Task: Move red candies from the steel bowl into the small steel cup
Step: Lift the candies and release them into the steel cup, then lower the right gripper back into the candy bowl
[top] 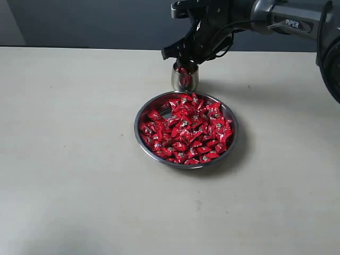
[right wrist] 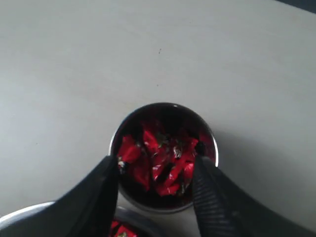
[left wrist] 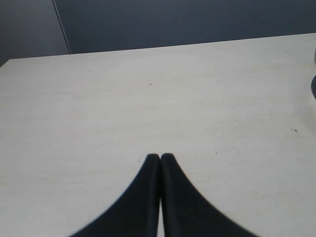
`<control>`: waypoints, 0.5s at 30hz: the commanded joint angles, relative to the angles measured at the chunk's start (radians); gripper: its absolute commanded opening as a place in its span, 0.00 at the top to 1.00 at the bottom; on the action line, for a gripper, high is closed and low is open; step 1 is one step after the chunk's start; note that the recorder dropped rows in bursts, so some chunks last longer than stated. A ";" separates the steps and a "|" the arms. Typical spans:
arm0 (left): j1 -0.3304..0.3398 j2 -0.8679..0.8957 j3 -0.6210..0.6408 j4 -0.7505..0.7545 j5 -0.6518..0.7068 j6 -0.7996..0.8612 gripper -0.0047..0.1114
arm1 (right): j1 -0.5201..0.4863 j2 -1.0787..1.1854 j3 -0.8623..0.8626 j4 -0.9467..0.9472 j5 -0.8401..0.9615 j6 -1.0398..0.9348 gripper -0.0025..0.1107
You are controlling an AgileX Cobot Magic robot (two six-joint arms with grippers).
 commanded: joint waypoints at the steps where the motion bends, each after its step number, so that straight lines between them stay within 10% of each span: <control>1: -0.008 -0.005 -0.008 0.002 -0.005 -0.002 0.96 | 0.020 -0.059 -0.003 0.013 0.103 -0.014 0.58; 15: -0.008 -0.005 -0.008 0.002 -0.005 -0.002 0.96 | 0.182 -0.033 -0.003 0.036 0.287 -0.165 0.58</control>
